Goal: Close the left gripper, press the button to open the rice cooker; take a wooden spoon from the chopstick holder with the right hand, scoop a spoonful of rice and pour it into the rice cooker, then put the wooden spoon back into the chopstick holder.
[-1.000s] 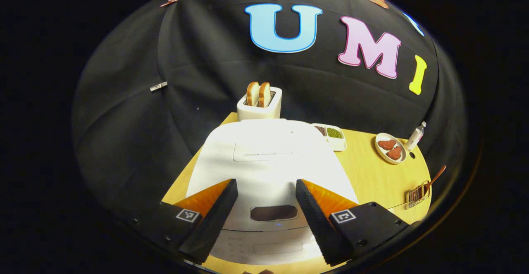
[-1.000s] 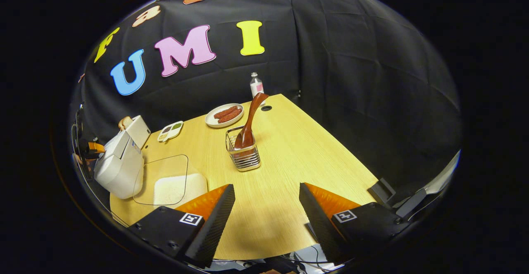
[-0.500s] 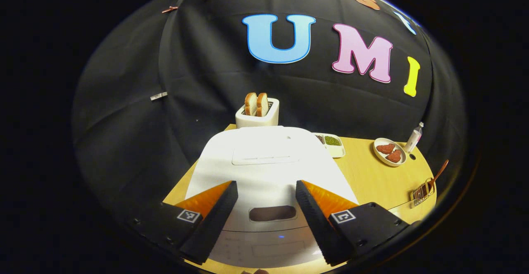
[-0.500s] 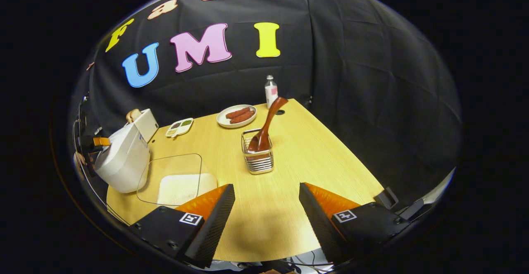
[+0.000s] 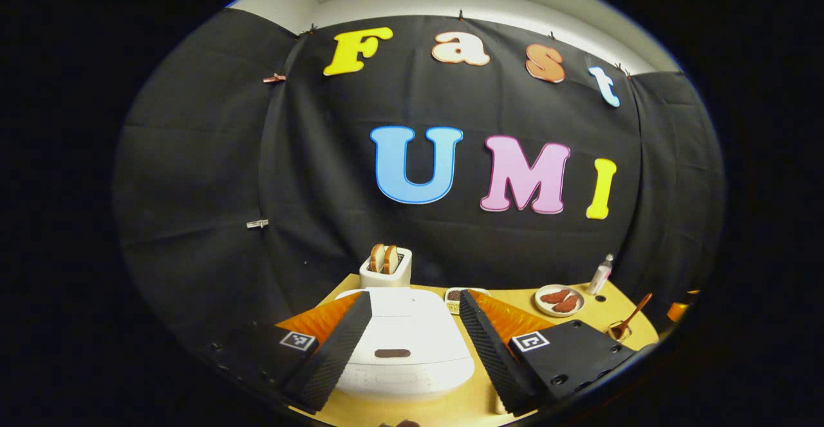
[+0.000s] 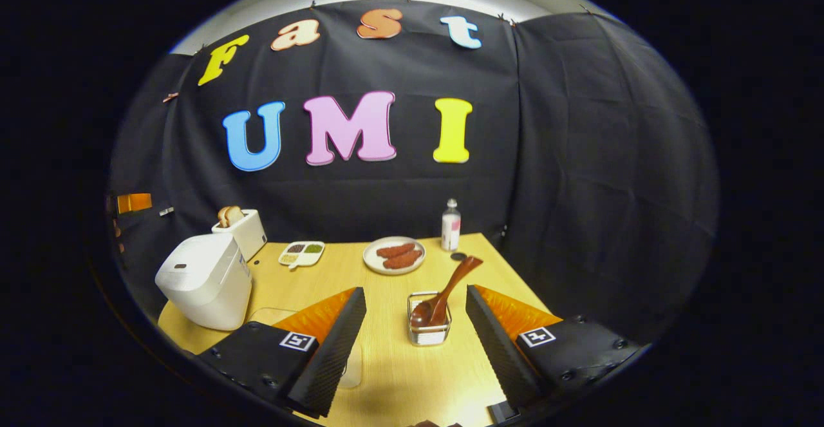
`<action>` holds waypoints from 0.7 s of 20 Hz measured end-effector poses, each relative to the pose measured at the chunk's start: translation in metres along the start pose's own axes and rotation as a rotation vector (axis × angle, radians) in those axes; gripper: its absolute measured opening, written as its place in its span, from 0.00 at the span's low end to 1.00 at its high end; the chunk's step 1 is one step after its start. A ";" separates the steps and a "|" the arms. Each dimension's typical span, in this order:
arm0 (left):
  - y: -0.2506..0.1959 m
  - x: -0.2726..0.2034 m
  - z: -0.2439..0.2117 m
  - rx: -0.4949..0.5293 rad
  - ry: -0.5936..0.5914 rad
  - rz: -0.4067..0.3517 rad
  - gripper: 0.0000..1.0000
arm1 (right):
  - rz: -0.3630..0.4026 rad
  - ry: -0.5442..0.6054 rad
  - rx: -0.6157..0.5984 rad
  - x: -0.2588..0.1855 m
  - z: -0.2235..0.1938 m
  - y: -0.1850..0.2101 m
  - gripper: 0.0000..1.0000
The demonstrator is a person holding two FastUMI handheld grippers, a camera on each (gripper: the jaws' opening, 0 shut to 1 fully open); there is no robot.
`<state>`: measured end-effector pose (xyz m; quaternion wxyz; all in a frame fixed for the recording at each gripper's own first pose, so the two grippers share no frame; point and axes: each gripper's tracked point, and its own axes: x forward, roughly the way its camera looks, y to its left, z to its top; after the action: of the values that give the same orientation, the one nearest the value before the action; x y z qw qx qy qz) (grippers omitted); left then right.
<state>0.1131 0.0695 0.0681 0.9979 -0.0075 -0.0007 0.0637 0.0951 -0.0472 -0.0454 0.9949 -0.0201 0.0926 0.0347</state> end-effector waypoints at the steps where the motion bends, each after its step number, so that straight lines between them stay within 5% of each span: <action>1: -0.004 -0.019 0.003 -0.023 -0.014 -0.007 0.95 | -0.010 -0.033 -0.023 -0.007 0.011 -0.001 0.99; 8: -0.010 -0.119 -0.019 -0.072 -0.016 -0.053 0.95 | -0.015 -0.062 -0.002 -0.077 -0.002 0.027 0.99; 14: -0.016 -0.146 -0.026 -0.046 -0.071 -0.080 0.95 | 0.020 -0.079 0.033 -0.100 0.005 0.047 0.99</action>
<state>-0.0300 0.0348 0.0421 0.9986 -0.0281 -0.0379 0.0238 -0.0049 -0.0069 -0.0231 0.9976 -0.0013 0.0538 0.0439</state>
